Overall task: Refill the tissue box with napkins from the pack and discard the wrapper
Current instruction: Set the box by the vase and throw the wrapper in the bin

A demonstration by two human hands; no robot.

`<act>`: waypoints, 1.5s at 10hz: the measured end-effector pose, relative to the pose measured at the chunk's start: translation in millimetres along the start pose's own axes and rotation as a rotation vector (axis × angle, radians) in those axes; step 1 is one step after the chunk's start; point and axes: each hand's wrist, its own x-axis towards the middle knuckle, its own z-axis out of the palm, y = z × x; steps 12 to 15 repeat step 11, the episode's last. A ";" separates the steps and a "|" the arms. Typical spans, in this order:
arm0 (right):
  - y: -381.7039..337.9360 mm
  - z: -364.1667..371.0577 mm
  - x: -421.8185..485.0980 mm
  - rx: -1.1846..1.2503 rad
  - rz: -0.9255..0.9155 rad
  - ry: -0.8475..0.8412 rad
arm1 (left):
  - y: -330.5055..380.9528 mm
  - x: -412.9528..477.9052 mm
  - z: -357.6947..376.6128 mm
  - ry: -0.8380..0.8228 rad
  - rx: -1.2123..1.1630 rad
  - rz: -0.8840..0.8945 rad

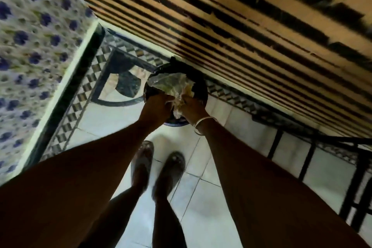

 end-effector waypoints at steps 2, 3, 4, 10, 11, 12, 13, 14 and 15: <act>34.7 12.8 74.9 -0.181 0.007 -0.001 | -29.7 65.3 56.4 -0.089 0.167 -0.059; 52.0 30.5 106.2 -0.363 -0.002 -0.014 | -43.6 90.1 82.3 -0.159 0.207 -0.072; 57.7 41.3 125.0 -0.598 -0.016 -0.077 | -58.9 105.5 97.5 -0.274 0.266 -0.063; -50.2 -12.7 -55.5 -0.249 -0.027 0.158 | 36.2 -41.3 -62.0 0.165 0.010 -0.085; -79.0 -32.2 -123.9 -0.108 -0.069 0.229 | 95.0 -88.6 -111.5 0.219 -0.089 -0.075; -79.0 -32.2 -123.9 -0.108 -0.069 0.229 | 95.0 -88.6 -111.5 0.219 -0.089 -0.075; -79.0 -32.2 -123.9 -0.108 -0.069 0.229 | 95.0 -88.6 -111.5 0.219 -0.089 -0.075; -79.0 -32.2 -123.9 -0.108 -0.069 0.229 | 95.0 -88.6 -111.5 0.219 -0.089 -0.075; -79.0 -32.2 -123.9 -0.108 -0.069 0.229 | 95.0 -88.6 -111.5 0.219 -0.089 -0.075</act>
